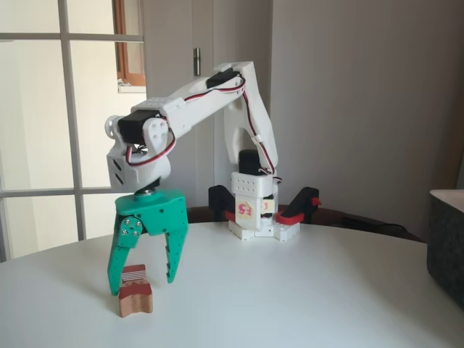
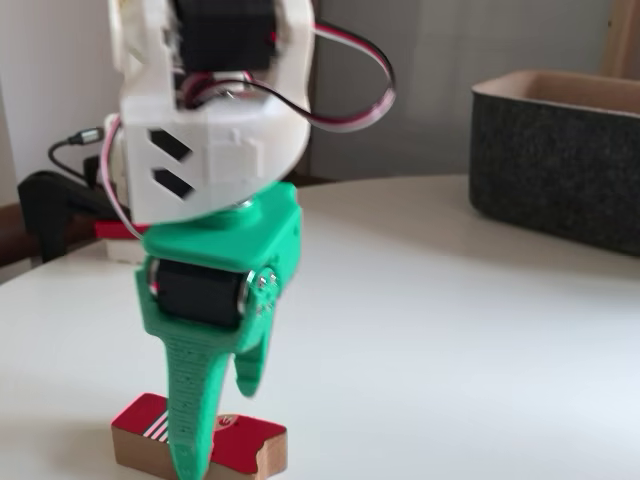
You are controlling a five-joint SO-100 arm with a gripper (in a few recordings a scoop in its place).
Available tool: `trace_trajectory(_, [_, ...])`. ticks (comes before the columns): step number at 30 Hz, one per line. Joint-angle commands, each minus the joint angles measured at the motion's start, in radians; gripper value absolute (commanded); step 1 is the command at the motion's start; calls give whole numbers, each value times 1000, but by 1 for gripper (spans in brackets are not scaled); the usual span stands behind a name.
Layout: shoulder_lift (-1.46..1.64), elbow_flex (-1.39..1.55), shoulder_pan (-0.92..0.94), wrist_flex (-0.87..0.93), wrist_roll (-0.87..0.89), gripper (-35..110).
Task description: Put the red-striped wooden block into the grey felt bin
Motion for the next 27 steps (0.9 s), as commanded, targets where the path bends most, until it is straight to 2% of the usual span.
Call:
trace_trajectory(1, [-3, -20, 31, -28, 38, 27])
trace_trajectory(8, [-44, -20, 57, -67, 81, 24])
trace_trajectory(21, [-48, -21, 69, -115, 118, 7])
trace_trajectory(27, [-43, -34, 67, -121, 124, 5])
